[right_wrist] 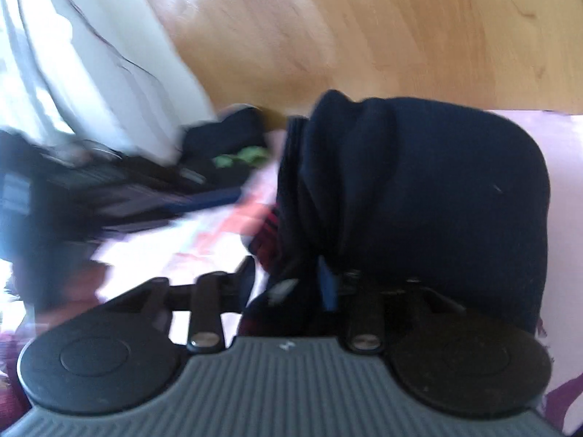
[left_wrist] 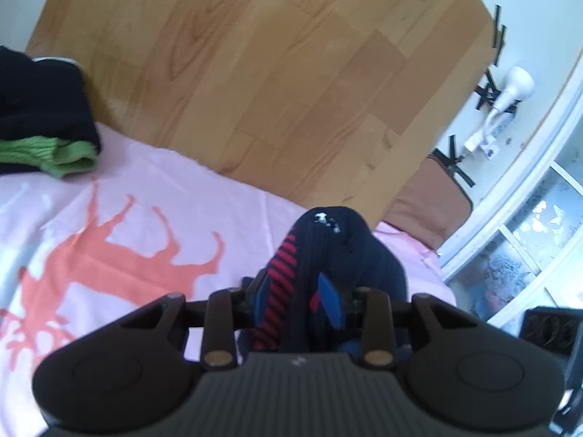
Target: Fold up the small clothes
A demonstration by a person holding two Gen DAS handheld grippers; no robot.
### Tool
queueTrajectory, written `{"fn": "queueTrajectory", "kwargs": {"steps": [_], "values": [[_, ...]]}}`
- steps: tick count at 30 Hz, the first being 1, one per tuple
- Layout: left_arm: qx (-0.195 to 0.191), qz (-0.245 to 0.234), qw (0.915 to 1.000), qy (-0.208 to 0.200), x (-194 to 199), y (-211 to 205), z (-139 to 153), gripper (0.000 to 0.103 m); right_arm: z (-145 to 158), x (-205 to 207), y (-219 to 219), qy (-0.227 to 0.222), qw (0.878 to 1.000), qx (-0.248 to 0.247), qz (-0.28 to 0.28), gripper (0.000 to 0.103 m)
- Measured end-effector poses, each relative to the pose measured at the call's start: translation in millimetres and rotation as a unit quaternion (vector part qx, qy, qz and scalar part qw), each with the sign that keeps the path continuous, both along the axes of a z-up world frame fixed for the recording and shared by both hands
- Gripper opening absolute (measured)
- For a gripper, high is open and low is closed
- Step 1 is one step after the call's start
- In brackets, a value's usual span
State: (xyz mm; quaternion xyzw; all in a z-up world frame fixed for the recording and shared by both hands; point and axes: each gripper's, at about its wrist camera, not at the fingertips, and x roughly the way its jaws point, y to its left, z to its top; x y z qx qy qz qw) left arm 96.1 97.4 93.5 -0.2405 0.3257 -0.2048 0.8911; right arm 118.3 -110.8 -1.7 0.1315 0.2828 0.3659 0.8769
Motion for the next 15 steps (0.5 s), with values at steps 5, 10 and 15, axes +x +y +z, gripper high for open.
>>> {"fn": "queueTrajectory", "kwargs": {"steps": [5,10,15], "values": [[-0.006,-0.013,0.9994,-0.031,-4.0,-20.5,15.1,0.029,28.4,17.0,-60.1,-0.025,0.995,0.053,-0.083,0.036],[0.063,-0.026,0.9976,-0.015,18.8,-56.6,8.4,0.017,14.7,74.3,-57.0,0.028,0.993,0.053,-0.103,0.021],[0.07,-0.023,0.9962,0.047,53.2,-59.4,-39.4,0.005,-21.1,91.6,-51.8,0.074,0.988,0.075,-0.114,0.0]]}}
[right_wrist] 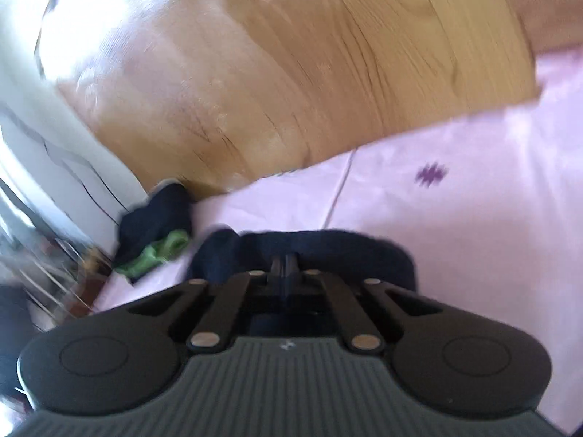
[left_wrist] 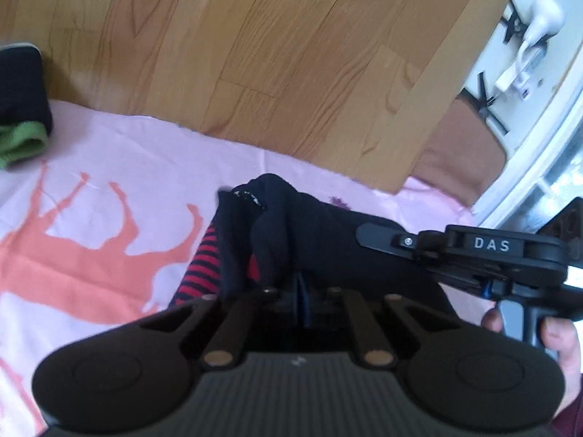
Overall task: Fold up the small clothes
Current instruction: 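Lift the folded sweater bundle with both grippers toward the headboard cushion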
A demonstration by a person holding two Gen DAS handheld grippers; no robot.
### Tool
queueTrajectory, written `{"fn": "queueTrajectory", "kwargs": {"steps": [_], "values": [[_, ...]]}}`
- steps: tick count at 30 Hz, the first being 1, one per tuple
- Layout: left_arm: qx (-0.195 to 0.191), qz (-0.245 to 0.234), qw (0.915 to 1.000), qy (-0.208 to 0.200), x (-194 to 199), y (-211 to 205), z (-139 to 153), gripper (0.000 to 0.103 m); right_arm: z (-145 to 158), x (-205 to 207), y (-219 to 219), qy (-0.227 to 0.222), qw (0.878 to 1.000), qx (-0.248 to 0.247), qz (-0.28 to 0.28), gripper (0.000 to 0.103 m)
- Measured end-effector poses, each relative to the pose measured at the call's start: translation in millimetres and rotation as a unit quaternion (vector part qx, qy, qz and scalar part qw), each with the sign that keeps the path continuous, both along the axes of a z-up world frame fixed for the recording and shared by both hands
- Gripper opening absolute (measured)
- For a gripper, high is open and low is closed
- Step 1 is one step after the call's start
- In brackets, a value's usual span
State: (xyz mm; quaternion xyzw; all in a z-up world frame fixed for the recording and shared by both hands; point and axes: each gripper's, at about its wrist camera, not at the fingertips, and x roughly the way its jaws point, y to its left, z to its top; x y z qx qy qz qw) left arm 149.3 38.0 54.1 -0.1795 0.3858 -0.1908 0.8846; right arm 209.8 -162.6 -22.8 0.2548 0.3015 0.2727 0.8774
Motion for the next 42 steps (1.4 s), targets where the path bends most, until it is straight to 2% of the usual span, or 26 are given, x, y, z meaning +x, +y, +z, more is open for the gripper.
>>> {"fn": "queueTrajectory", "kwargs": {"steps": [4,6,8,9,10,11,12,13,15,16,19,21,22,23,25,27,28,29,30,33,37,40,42], "values": [[0.005,-0.005,1.0,0.005,-4.4,0.3,5.8,0.005,5.1,-10.2,7.1,-0.017,1.0,-0.017,0.002,0.001],[-0.001,-0.009,1.0,0.003,-10.7,5.9,14.1,0.006,12.2,-13.8,0.9,-0.018,1.0,-0.004,-0.002,0.002],[-0.013,-0.01,0.9998,-0.015,-22.0,19.1,24.2,0.009,19.4,-31.4,-14.2,-0.037,0.999,0.025,-0.002,0.021],[-0.016,-0.008,0.9995,-0.025,-26.4,25.4,27.8,0.017,20.4,-41.8,-22.0,-0.052,0.998,0.035,-0.005,0.031],[-0.018,-0.006,0.9994,-0.03,-29.6,31.6,30.2,0.039,20.8,-53.0,-30.5,-0.067,0.997,0.04,-0.014,0.055],[-0.016,-0.003,0.9993,-0.033,-31.9,36.5,32.0,0.059,19.7,-65.6,-38.2,-0.081,0.995,0.034,-0.038,0.074],[-0.002,0.01,0.9994,-0.034,-33.4,38.8,33.9,0.1,17.0,-75.5,-44.4,-0.089,0.994,0.024,-0.056,0.077],[0.011,0.024,0.9988,-0.041,-35.9,39.8,33.3,0.103,12.5,-82.5,-49.2,-0.093,0.994,0.014,-0.064,0.076],[0.028,0.01,0.9991,-0.029,-33.9,37.8,25.6,0.103,-4.0,-88.1,-56.1,-0.072,0.995,0.007,-0.066,0.077],[0.023,0.0,0.9996,-0.015,-31.3,36.9,19.9,0.103,-13.4,-87.6,-57.8,-0.054,0.997,0.011,-0.062,0.077],[-0.018,-0.029,0.9984,0.044,-23.5,33.8,-4.0,0.103,-36.4,-79.9,-55.0,-0.009,0.999,0.039,-0.036,0.081],[-0.053,-0.052,0.9942,0.077,-21.0,29.8,-20.7,0.102,-42.0,-73.2,-50.9,0.008,0.998,0.064,-0.017,0.085],[-0.055,-0.052,0.9954,0.06,-25.7,27.5,-22.6,0.101,-45.1,-66.4,-46.0,0.019,0.997,0.076,-0.001,0.085],[-0.049,-0.057,0.9959,0.05,-30.1,23.3,-23.6,0.101,-44.1,-61.2,-37.5,0.011,0.997,0.073,0.011,0.085],[-0.044,-0.061,0.9961,0.047,-32.8,16.9,-23.8,0.081,-38.0,-53.6,-17.7,0.006,0.999,0.039,0.022,0.087],[-0.051,-0.049,0.9955,0.062,-28.6,15.0,-21.5,0.065,-29.2,-50.0,-4.2,0.003,1.0,0.009,0.016,0.077],[-0.065,-0.049,0.994,0.073,-24.3,12.9,-19.4,0.061,-25.8,-50.0,-3.5,-0.003,1.0,0.004,0.017,0.066],[-0.07,-0.054,0.993,0.077,-20.1,6.3,-15.5,0.06,-21.0,-51.5,-7.4,-0.015,1.0,0.006,0.023,0.056],[-0.067,-0.064,0.9929,0.074,-17.0,-3.7,-11.2,0.058,-16.4,-53.4,-13.5,-0.026,0.999,0.009,0.024,0.054],[-0.035,-0.101,0.9938,0.032,1.9,-60.7,13.8,0.058,-1.2,-59.4,-49.0,-0.081,0.997,0.002,-0.011,0.053],[-0.019,-0.156,0.9875,-0.005,53.3,-161.8,40.2,0.058,21.0,-51.2,-129.9,-0.128,0.988,0.003,-0.09,0.053],[-0.008,-0.184,0.9824,-0.034,94.6,-235.4,40.2,0.059,29.6,-27.7,-191.2,-0.136,0.978,0.004,-0.158,0.053],[0.0,-0.187,0.9818,-0.035,125.1,-276.4,27.2,0.059,27.9,-4.1,-223.8,-0.13,0.973,0.001,-0.193,0.053]]}}
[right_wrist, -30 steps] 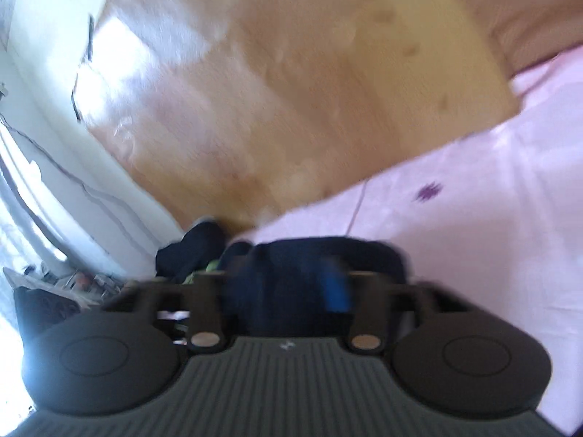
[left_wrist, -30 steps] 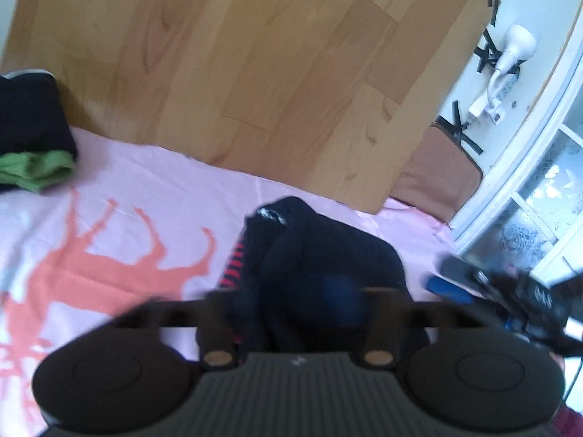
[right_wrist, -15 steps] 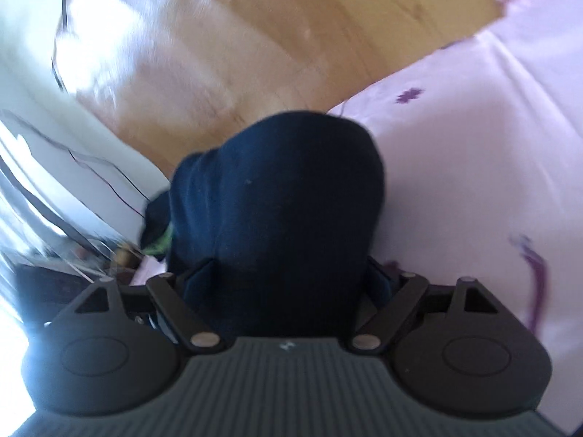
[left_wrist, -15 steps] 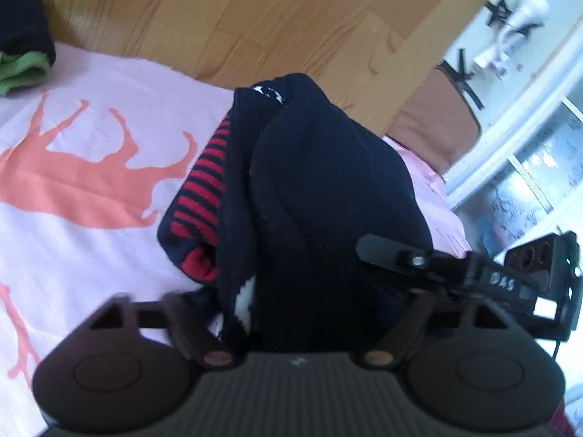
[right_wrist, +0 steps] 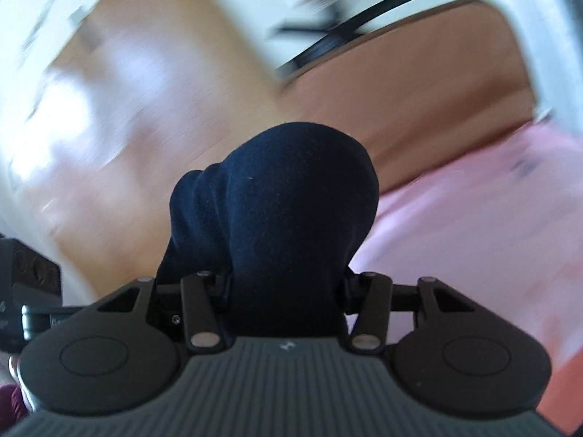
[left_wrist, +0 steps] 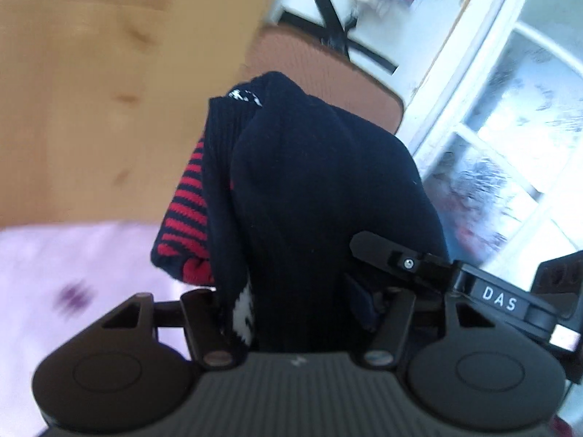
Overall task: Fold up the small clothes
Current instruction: 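Lift the folded sweater bundle with both grippers toward the headboard cushion, then set the sweater bundle down by the cushion and open both grippers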
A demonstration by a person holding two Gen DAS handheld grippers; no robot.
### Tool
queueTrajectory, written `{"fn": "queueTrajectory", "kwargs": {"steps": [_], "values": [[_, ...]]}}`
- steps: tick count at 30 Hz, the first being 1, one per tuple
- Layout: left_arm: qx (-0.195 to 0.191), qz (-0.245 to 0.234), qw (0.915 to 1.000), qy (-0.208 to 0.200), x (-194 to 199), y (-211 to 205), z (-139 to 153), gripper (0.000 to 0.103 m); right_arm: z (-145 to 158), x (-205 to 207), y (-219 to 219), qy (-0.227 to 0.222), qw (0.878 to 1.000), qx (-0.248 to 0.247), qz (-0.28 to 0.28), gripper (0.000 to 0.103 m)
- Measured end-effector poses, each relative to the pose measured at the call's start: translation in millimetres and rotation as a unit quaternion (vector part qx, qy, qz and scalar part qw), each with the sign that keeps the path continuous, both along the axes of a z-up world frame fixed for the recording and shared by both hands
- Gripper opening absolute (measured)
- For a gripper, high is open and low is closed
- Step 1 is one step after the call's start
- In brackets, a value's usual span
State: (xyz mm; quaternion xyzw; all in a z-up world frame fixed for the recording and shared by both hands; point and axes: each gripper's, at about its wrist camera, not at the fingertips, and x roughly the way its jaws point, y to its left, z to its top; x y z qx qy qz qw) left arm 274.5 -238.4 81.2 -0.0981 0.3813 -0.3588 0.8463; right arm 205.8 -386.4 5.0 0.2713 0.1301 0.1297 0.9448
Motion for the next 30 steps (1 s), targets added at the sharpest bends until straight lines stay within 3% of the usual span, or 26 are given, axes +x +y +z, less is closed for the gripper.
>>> {"fn": "queueTrajectory", "kwargs": {"steps": [4,6,8,12,15,17,19,24,30], "values": [[0.049,0.038,0.9972,0.04,48.2,-48.0,-47.2,0.058,-33.2,63.7,-37.2,0.053,0.997,-0.004,-0.057,0.054],[0.021,0.043,0.9981,0.038,53.9,-45.5,-59.9,0.068,-47.3,82.5,-37.5,0.092,0.993,-0.01,-0.078,0.056],[0.013,0.059,0.9971,0.046,53.7,-39.3,-64.3,0.076,-44.2,79.0,-43.8,0.084,0.994,0.004,-0.065,0.06],[0.035,0.106,0.9934,0.025,21.7,-25.1,-46.5,0.072,-38.4,71.4,-39.6,0.072,0.995,-0.01,-0.072,0.068],[0.072,0.134,0.988,-0.029,-19.9,-6.6,-23.2,0.074,-28.6,45.7,-43.3,0.041,0.991,-0.009,-0.125,0.075],[0.104,0.151,0.9814,-0.057,-46.9,7.2,-15.6,0.074,-21.7,26.2,-43.5,0.045,0.984,0.009,-0.169,0.077],[0.127,0.165,0.9759,-0.066,-71.1,21.4,-14.9,0.074,-19.5,5.0,-35.4,0.055,0.983,0.011,-0.175,0.077],[0.191,0.18,0.9602,-0.094,-142.2,50.6,-25.3,0.074,-33.8,-61.9,16.2,0.065,0.98,-0.076,-0.17,0.077],[0.217,0.19,0.9514,-0.109,-196.6,81.6,-29.6,0.08,-65.8,-135.5,59.7,0.08,0.978,-0.069,-0.182,0.078]]}}
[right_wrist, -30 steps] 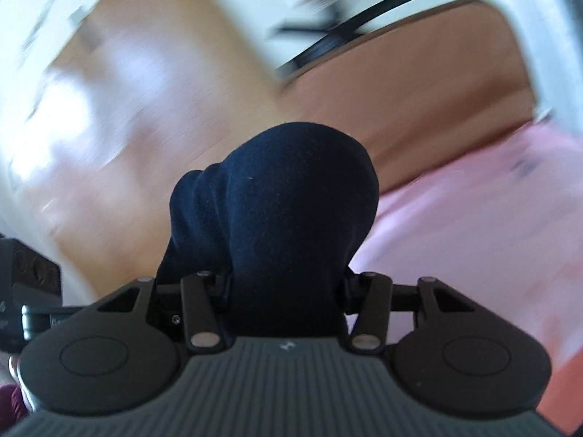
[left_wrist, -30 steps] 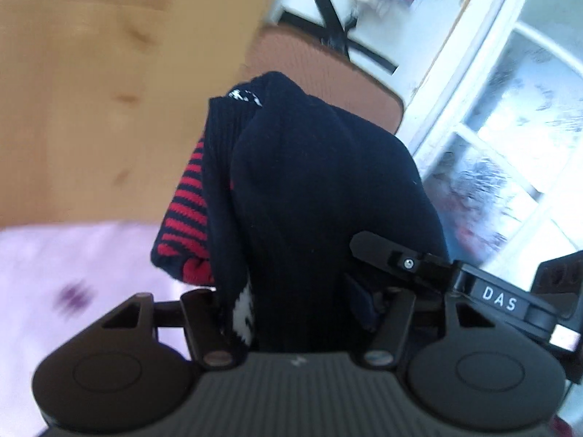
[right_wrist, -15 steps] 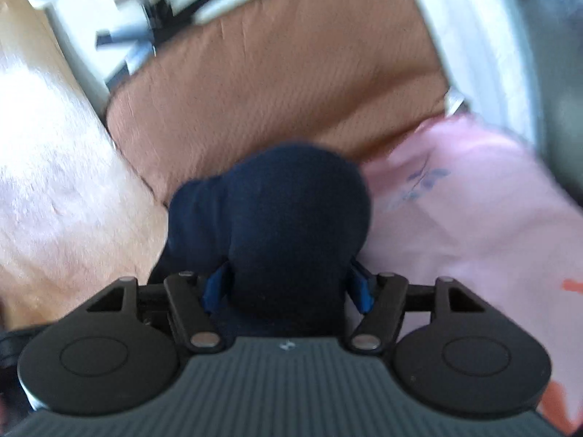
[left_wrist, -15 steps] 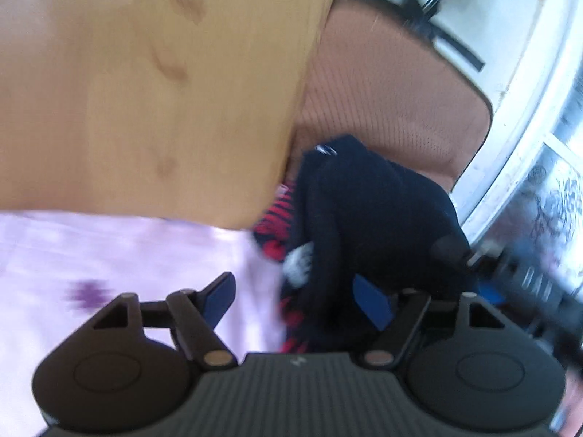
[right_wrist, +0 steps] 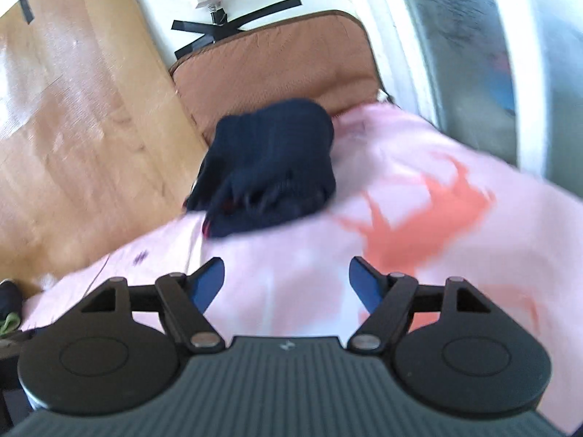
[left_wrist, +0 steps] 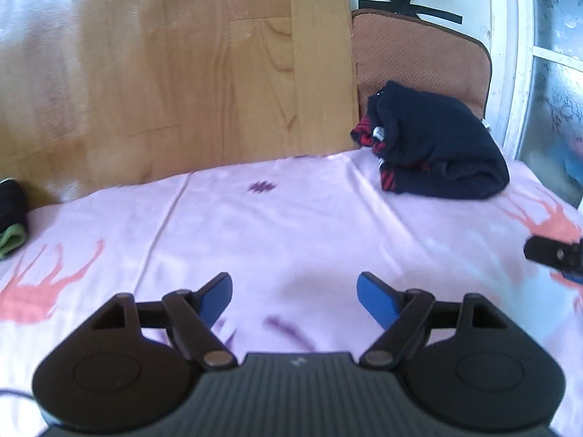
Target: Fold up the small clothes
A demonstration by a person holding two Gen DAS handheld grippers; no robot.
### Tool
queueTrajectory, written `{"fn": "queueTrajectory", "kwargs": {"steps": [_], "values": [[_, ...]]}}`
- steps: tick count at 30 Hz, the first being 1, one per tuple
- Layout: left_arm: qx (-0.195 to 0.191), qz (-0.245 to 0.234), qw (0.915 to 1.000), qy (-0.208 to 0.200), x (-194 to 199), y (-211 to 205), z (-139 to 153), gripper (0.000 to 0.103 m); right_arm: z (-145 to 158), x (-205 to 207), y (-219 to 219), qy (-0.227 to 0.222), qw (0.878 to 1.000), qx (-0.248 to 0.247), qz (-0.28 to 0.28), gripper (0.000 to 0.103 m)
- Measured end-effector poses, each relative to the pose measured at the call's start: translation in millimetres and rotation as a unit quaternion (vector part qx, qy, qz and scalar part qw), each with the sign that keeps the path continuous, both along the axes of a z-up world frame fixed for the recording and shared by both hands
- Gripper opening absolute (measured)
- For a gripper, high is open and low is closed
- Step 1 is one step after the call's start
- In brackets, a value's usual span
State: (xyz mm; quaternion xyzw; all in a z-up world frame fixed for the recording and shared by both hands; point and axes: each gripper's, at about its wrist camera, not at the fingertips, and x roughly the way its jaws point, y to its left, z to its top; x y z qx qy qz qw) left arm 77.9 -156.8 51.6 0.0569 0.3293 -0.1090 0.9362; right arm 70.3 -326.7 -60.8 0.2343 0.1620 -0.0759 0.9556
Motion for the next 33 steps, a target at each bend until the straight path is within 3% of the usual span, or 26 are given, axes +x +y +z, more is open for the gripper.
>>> {"fn": "queueTrajectory", "kwargs": {"steps": [7,14,25,33], "values": [[0.017,0.006,0.9992,-0.036,-31.6,18.9,-3.8,0.087,-15.1,-31.7,25.4,0.003,0.998,-0.009,-0.057,0.08],[0.025,-0.004,0.9984,-0.05,-38.9,19.2,-6.3,0.092,-17.9,-32.3,28.3,0.007,0.998,-0.011,-0.058,0.081],[0.014,-0.001,0.9992,-0.036,-36.0,21.8,-8.0,0.103,-18.7,-30.8,30.1,0.008,0.999,-0.015,-0.044,0.09],[0.017,-0.01,0.9996,-0.018,-33.3,18.8,-11.8,0.103,-18.5,-31.8,29.4,0.001,1.0,-0.006,-0.031,0.096]]}}
